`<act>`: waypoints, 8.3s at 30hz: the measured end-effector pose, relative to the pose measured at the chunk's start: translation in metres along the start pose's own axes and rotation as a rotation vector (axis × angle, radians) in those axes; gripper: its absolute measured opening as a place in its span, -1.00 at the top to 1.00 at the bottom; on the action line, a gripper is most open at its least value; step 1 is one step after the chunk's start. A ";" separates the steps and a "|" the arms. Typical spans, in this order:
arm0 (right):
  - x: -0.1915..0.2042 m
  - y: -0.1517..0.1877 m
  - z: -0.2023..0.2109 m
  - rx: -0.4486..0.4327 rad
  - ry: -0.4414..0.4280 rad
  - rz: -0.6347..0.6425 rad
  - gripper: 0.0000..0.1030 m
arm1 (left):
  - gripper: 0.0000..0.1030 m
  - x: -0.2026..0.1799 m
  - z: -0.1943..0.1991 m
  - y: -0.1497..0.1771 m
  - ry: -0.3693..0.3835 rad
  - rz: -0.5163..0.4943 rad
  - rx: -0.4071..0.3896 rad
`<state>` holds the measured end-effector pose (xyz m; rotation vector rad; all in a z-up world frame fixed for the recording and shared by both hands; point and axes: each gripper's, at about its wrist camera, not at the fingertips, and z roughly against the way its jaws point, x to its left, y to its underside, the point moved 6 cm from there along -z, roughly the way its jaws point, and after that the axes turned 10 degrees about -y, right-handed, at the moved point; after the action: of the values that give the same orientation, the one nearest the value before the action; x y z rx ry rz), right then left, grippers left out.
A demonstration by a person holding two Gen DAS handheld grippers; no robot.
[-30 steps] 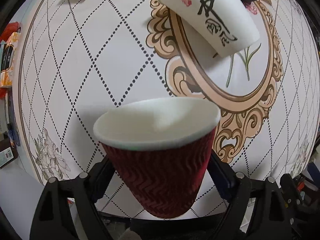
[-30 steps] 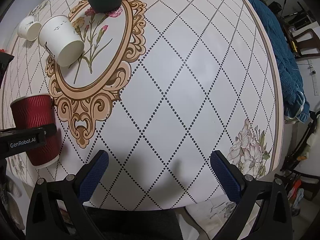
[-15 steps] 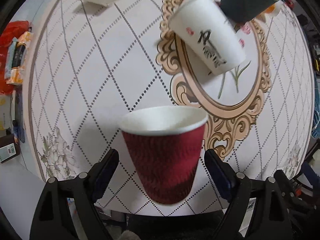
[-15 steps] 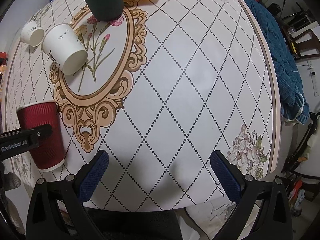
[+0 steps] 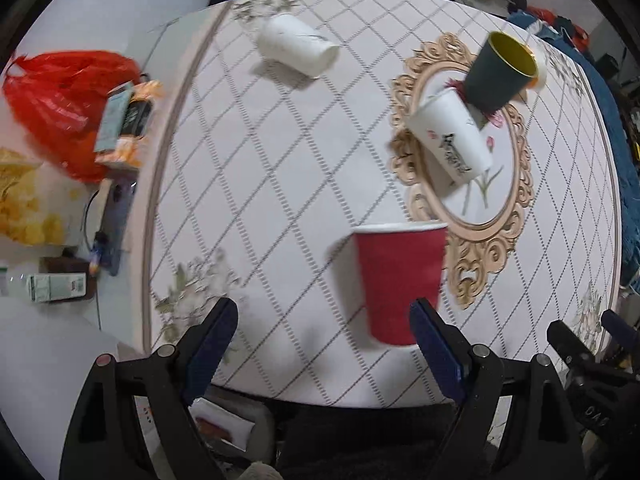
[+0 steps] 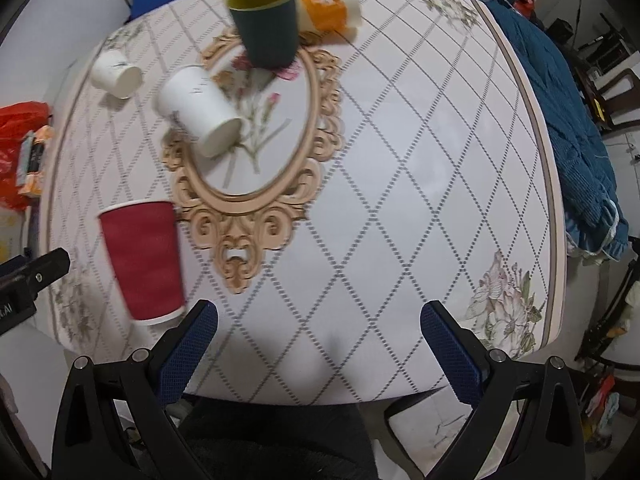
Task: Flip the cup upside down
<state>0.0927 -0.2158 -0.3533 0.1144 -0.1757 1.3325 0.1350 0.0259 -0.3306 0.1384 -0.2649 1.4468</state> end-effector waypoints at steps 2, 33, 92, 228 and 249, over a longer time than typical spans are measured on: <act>0.015 0.001 0.003 -0.007 -0.013 0.017 -1.00 | -0.70 0.010 0.000 0.005 -0.001 0.016 0.004; 0.194 -0.012 0.007 -0.029 0.152 0.904 -1.00 | -0.70 0.118 -0.054 0.048 0.005 0.254 0.064; 0.211 0.104 -0.150 -0.018 0.820 3.100 -0.46 | -0.70 0.140 -0.115 0.095 -0.042 0.505 0.213; -0.044 0.059 0.229 -0.486 0.072 0.065 -0.88 | -0.97 -0.069 0.212 0.110 0.078 -0.040 -0.419; -0.024 0.127 0.338 -0.576 0.020 0.091 -0.95 | -0.97 -0.041 0.278 0.164 0.092 -0.004 -0.462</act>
<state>-0.0572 -0.2710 -0.0283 -0.3971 -0.5446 1.3248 -0.0576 -0.0634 -0.0847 -0.3022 -0.5142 1.3488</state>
